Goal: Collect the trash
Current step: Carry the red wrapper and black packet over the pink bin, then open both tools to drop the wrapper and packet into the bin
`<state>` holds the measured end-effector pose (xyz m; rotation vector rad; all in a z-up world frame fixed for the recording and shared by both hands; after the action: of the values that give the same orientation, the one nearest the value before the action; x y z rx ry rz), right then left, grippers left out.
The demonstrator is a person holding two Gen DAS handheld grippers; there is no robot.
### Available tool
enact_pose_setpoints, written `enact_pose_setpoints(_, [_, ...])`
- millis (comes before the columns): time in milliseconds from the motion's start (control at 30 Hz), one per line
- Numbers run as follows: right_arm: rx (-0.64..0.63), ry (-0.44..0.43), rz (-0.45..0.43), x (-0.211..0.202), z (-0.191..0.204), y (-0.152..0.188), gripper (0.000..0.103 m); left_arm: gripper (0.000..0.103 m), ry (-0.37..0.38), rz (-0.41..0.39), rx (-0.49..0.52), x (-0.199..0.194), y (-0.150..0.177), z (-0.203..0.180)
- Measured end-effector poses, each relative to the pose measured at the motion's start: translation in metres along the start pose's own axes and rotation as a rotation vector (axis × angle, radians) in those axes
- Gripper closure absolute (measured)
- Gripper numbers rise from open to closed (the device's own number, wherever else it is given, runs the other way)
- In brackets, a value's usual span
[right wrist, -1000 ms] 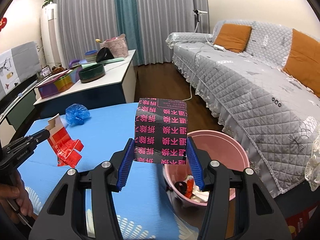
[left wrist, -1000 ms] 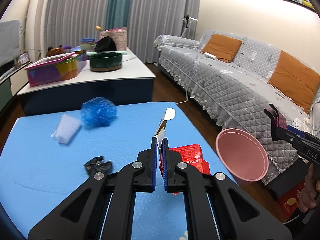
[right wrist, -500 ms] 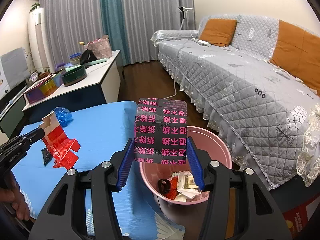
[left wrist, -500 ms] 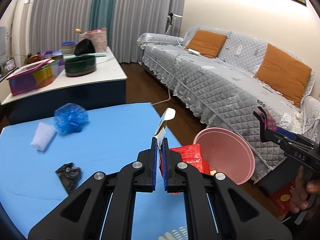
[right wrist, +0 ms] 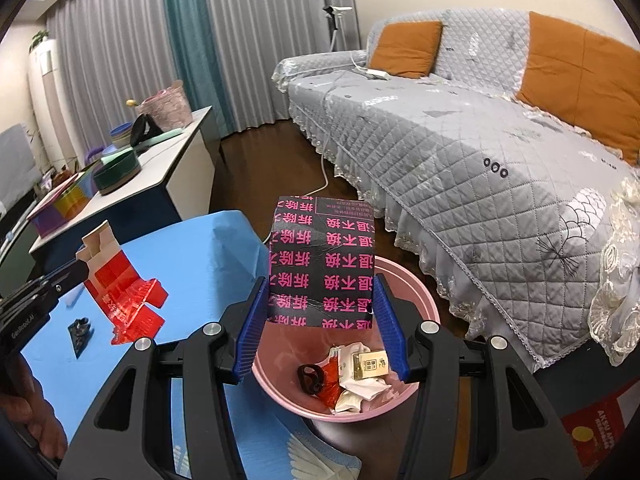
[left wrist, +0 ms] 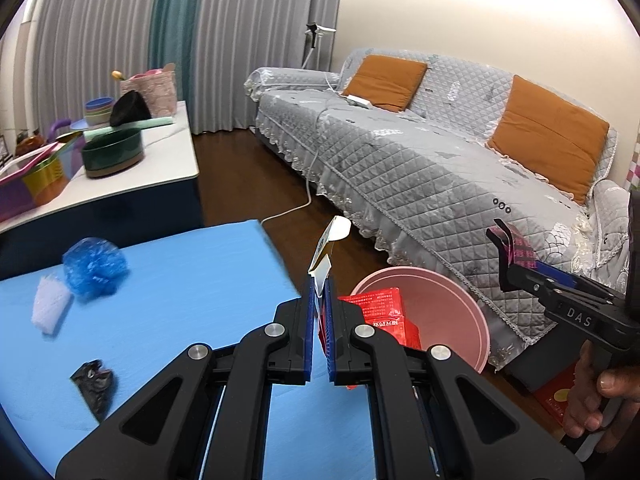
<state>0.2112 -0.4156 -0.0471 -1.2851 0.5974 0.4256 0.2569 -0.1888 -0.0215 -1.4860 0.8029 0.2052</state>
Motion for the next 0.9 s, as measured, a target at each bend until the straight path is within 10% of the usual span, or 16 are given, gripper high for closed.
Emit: enact_pose_setpoints(900, [0.082,0.034,0.027,0.031,-0.031,-0.014,0.051,0.098,0.139,0.104,0.090,0.098,-0.012,-0.069])
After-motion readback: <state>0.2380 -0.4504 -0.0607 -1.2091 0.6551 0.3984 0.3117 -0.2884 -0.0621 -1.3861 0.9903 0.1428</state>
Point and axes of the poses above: each gripper's, at about its wrist camera, not at the fingertips, and x roughly the way its jaws point, z to its left, y to its underside, the point moved 4 cm from there along x, roughly the way its jaws point, and after that the axes turned 3 degrees about z, right-handed, at the moved point
